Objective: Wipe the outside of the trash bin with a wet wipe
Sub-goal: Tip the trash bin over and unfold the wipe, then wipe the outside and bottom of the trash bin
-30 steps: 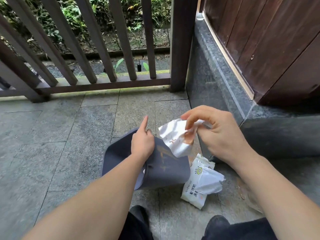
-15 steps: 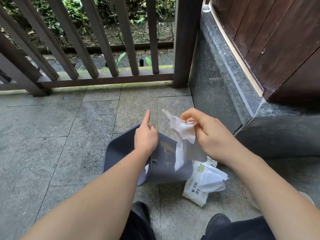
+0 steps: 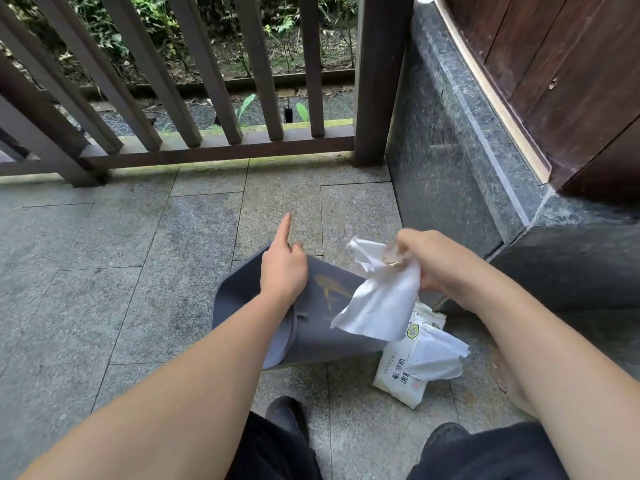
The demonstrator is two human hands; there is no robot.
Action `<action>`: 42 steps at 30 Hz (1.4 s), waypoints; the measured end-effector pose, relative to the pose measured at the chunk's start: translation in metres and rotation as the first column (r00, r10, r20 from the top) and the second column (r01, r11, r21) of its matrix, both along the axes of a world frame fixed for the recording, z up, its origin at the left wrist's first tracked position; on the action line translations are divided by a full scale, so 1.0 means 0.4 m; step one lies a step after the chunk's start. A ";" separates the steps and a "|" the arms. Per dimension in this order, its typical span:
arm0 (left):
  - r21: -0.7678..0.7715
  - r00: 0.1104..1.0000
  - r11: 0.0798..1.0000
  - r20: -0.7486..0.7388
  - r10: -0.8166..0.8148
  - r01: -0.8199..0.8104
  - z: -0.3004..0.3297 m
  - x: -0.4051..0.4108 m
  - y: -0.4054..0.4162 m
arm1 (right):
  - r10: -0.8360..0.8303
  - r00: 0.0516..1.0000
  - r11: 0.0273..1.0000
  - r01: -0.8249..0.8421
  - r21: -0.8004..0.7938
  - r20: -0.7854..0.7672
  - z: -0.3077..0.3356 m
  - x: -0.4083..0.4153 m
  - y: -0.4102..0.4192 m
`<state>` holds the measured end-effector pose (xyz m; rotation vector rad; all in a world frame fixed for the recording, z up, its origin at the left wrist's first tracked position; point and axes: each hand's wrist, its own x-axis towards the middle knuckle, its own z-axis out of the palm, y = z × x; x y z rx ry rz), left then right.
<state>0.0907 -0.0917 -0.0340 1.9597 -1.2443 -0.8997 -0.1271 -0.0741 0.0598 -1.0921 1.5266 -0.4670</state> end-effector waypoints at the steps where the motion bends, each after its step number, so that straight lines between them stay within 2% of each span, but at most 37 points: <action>1: -0.002 1.000 1.000 -0.006 0.003 -0.003 -0.003 0.000 -0.001 | -0.057 0.998 0.998 0.056 0.036 0.025 -0.004 -0.003 -0.004; 2: -0.009 1.000 1.000 -0.010 0.006 -0.006 -0.003 0.001 0.000 | -0.067 0.997 0.997 0.068 0.031 -0.024 -0.011 -0.007 -0.006; 4: -0.027 1.000 1.000 -0.019 0.009 -0.010 -0.007 0.004 0.001 | -0.014 0.975 0.999 0.007 -0.034 -0.221 -0.040 -0.017 -0.006; 6: -0.042 1.000 0.999 -0.021 0.007 -0.008 -0.010 0.007 0.001 | 0.018 0.956 0.996 -0.041 -0.073 -0.293 -0.061 -0.015 -0.011; 10: -0.059 0.997 0.995 -0.030 -0.076 0.074 -0.009 0.010 0.015 | 0.014 0.959 0.997 -0.036 -0.073 -0.283 -0.085 -0.009 -0.022; 16: -0.009 0.984 0.985 0.030 -0.173 0.173 0.003 0.036 0.061 | 0.005 0.950 0.969 -0.081 -0.232 -0.313 -0.093 0.021 -0.032; 21: 0.196 0.946 0.940 0.110 -0.304 0.279 0.020 0.049 0.115 | 0.049 0.939 0.970 -0.126 -0.208 -0.341 -0.099 0.037 -0.014; 24: 0.240 0.953 0.936 0.102 -0.287 0.256 0.018 0.038 0.132 | 0.084 0.919 0.971 -0.162 -0.174 -0.384 -0.110 0.035 -0.005; 28: 0.160 0.968 0.969 0.135 -0.211 0.189 0.004 0.019 0.129 | 0.051 0.877 0.971 -0.156 -0.183 -0.479 -0.151 0.064 0.011; 31: 0.118 0.966 0.973 0.145 -0.214 0.198 -0.004 0.026 0.115 | 0.024 0.856 0.958 -0.167 -0.232 -0.516 -0.178 0.081 0.017; 36: 0.120 0.959 0.965 0.136 -0.247 0.232 -0.001 0.033 0.090 | 0.022 0.881 0.951 -0.165 -0.263 -0.473 -0.199 0.077 0.002; 40: 0.139 0.957 0.961 0.130 -0.258 0.240 -0.002 0.035 0.065 | 0.043 0.876 0.957 -0.175 -0.233 -0.481 -0.225 0.067 -0.008; 42: 0.128 0.958 0.965 0.144 -0.246 0.229 -0.007 0.042 0.057 | 0.011 0.873 0.970 -0.127 -0.206 -0.488 -0.246 0.047 -0.013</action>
